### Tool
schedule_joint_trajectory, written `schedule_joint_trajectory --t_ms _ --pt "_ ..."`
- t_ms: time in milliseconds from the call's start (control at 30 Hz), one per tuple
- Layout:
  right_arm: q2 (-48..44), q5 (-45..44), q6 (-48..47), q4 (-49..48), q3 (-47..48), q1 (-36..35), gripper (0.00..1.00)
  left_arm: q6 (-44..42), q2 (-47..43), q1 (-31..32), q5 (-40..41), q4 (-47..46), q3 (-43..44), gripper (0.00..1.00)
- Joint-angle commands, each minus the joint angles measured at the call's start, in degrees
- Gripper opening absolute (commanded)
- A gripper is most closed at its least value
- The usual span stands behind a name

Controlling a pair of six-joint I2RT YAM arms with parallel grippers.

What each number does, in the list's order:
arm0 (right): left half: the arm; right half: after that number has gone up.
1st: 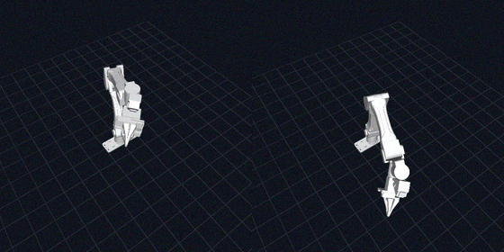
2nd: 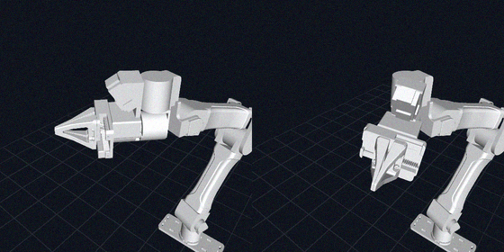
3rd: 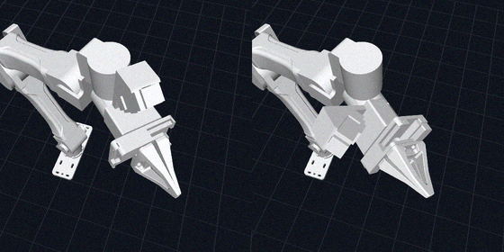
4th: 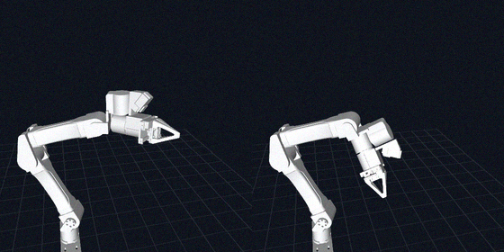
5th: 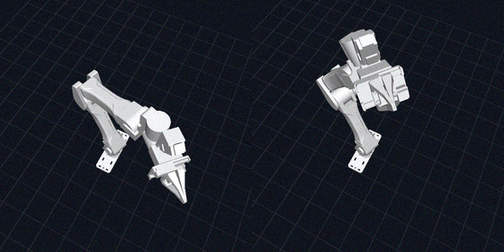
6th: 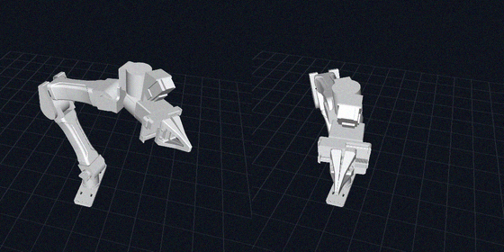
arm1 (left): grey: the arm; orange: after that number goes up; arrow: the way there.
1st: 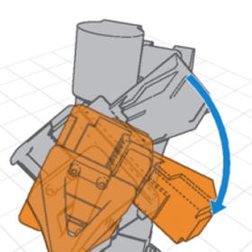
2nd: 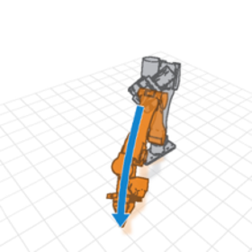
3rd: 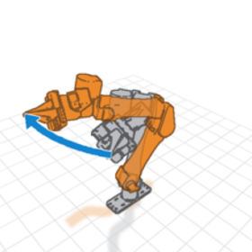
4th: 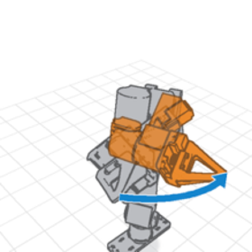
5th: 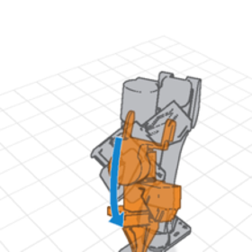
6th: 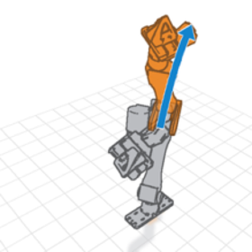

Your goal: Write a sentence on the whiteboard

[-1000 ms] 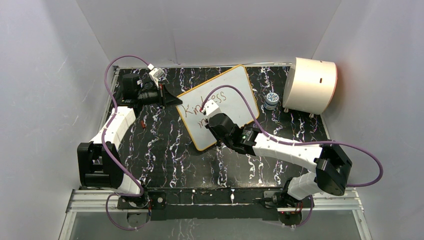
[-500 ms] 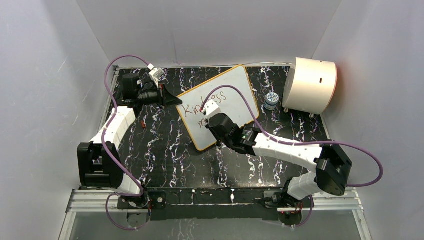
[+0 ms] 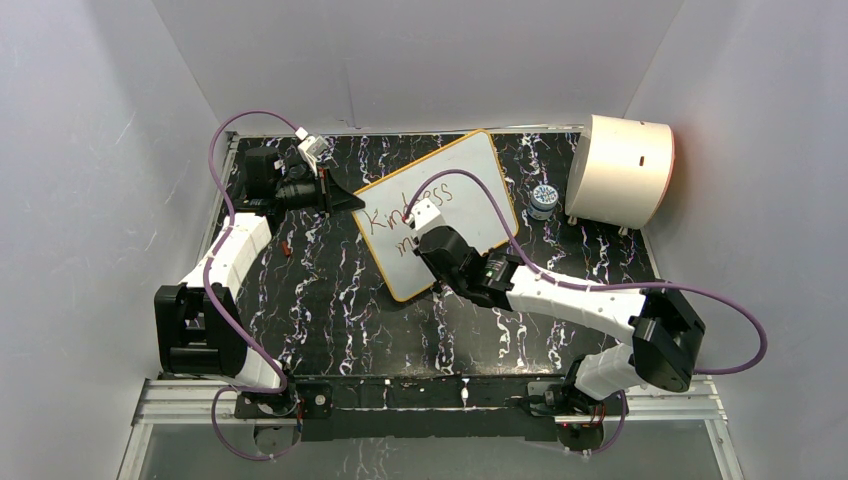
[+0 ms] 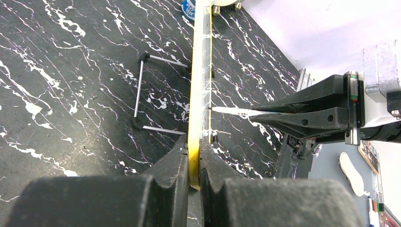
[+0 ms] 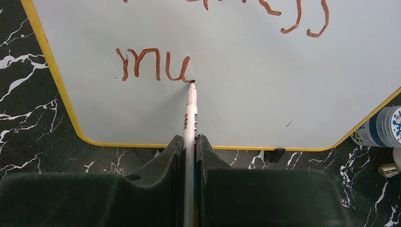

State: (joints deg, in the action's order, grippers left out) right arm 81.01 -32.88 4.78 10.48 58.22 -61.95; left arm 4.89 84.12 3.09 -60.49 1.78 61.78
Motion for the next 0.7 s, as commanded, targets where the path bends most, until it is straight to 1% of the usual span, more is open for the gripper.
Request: schedule_joint_trajectory --t_ms 0,267,667 --pt "-3.00 -1.12 0.98 -3.24 -0.77 0.26 0.00 -4.54 2.15 2.36 2.40 7.14 -2.18 0.00" --pt "-4.87 -0.69 0.37 -4.51 -1.21 0.78 0.00 -4.54 2.40 2.36 2.48 7.18 -2.12 0.00" --pt "-5.67 1.20 1.89 -6.79 -2.73 2.26 0.00 -4.62 2.19 2.36 2.65 7.27 -2.14 0.00"
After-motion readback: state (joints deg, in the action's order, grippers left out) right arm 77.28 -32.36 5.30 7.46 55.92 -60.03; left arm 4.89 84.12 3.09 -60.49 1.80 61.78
